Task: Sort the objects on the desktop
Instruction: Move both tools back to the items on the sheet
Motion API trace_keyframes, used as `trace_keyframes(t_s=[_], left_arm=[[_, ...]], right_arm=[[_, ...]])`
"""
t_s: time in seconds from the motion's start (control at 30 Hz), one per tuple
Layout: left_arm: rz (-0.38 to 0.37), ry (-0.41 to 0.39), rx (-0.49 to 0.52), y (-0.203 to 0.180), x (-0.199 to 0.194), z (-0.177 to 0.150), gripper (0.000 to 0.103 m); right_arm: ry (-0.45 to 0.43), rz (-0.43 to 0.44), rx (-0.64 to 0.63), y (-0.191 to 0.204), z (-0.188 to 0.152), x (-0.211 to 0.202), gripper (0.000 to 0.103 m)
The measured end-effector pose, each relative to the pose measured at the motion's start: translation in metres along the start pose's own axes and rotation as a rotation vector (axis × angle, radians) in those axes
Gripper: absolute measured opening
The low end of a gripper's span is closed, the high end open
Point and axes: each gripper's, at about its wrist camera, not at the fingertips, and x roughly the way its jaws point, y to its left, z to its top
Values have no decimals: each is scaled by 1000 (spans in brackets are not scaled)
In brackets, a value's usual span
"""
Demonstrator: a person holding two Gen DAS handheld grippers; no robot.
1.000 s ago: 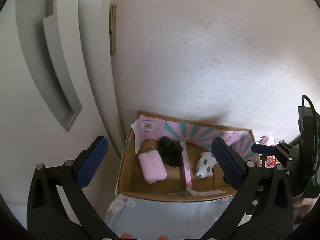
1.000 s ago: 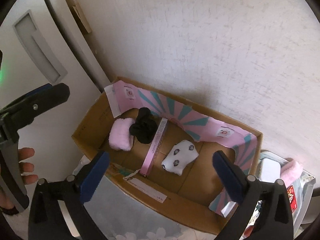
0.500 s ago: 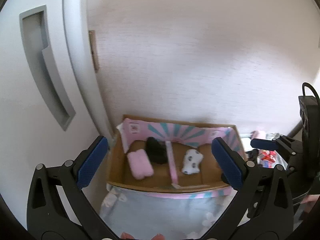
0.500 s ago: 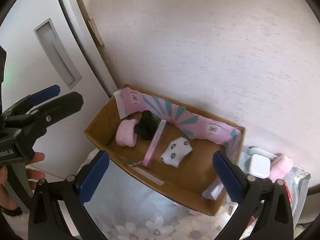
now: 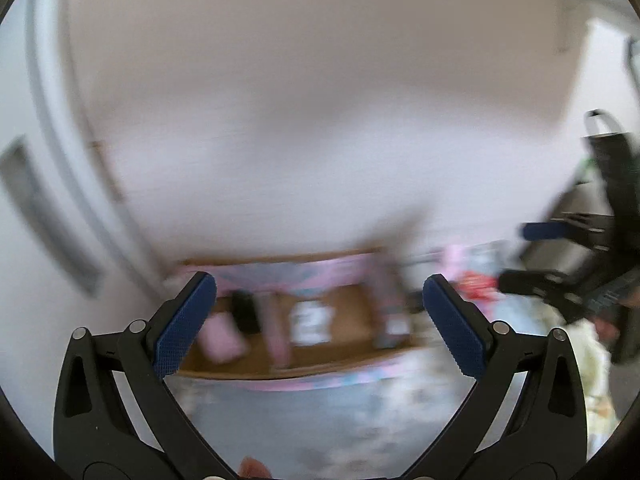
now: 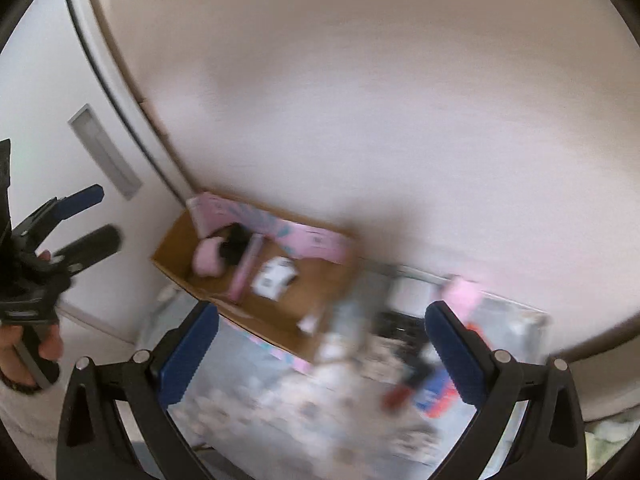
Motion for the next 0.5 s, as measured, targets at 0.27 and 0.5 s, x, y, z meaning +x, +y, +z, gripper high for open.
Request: trace_keyframes(t_s=[0.27, 0.5], left_arm=[[-218, 69, 247, -109, 25, -29, 103], [-373, 162, 416, -190, 73, -79, 103]], right_arm=[[66, -127, -32, -73, -33, -36, 103], [137, -92, -93, -123, -61, -20, 103]])
